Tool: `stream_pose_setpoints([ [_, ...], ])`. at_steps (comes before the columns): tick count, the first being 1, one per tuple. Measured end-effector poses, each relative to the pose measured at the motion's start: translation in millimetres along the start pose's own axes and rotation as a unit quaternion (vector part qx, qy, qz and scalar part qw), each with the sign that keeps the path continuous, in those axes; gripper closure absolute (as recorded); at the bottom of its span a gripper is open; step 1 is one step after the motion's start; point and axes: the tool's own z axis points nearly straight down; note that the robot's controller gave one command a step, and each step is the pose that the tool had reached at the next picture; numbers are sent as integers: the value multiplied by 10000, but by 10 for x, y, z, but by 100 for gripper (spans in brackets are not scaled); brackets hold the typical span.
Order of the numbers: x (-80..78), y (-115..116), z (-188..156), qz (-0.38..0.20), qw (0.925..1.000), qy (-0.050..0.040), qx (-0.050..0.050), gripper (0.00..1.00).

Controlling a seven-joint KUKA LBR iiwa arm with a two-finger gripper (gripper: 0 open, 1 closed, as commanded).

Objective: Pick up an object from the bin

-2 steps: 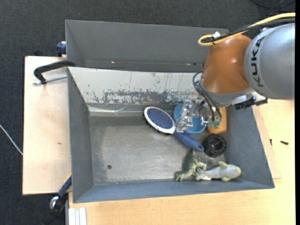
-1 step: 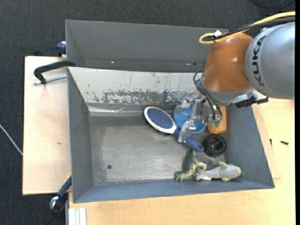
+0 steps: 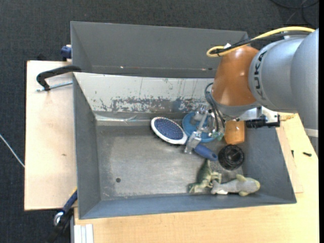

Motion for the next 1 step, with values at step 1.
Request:
stream_pose_setpoints([
  [1, 27, 31, -15, -27, 10000, 54, -9, 100],
])
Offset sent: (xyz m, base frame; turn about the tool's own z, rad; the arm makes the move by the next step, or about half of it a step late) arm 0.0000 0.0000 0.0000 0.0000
